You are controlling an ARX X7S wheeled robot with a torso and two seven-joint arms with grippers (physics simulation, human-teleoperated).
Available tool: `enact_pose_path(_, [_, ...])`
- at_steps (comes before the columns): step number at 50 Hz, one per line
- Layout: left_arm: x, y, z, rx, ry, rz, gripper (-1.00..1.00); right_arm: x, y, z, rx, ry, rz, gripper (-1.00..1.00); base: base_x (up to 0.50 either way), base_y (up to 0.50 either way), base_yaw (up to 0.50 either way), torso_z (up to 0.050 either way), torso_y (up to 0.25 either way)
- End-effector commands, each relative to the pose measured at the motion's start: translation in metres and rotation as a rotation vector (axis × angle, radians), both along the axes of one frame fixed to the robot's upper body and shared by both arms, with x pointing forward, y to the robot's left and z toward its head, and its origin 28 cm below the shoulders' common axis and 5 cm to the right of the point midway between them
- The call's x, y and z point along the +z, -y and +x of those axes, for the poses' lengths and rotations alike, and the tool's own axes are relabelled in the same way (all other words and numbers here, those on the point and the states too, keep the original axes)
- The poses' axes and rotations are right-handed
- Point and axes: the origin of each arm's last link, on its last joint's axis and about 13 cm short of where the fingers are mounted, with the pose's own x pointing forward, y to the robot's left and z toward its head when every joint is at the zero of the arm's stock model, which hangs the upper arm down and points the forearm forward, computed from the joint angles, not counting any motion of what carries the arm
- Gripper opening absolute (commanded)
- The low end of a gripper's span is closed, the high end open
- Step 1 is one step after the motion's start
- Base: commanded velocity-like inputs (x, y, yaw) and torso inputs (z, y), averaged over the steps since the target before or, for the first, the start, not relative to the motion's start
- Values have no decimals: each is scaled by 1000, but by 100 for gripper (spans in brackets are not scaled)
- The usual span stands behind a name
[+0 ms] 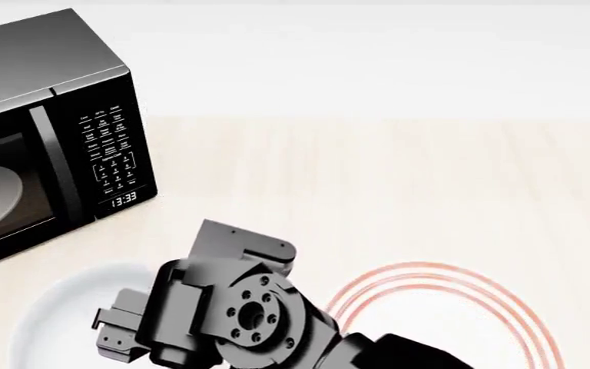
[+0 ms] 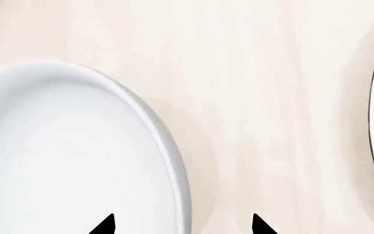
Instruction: Put the white bowl to the right of the plate.
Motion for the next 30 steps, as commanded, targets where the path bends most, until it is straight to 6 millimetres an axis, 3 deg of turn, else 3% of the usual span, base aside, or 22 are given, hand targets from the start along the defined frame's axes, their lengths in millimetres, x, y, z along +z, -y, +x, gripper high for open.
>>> enact_pose_path(1, [0, 0, -1, 1, 5, 3, 100, -7, -1, -2, 19, 26, -30, 100, 0, 0, 0, 0, 0])
enact_pose_path(4, [1, 0, -2, 0, 5, 1, 100, -6, -1, -3, 23, 25, -23, 100, 0, 0, 0, 0, 0])
enact_pose_path(5, [1, 0, -2, 0, 5, -1, 100, -5, -1, -3, 20, 33, -30, -100, 0, 0, 0, 0, 0])
enact_pose_path(21, [2, 1, -4, -5, 13, 3, 100, 18, 4, -16, 61, 118, -58, -100, 0, 0, 0, 0, 0])
enact_pose_path(30, [1, 2, -4, -3, 10, 10, 100, 52, 13, -31, 73, 175, -39, -100, 0, 0, 0, 0, 0])
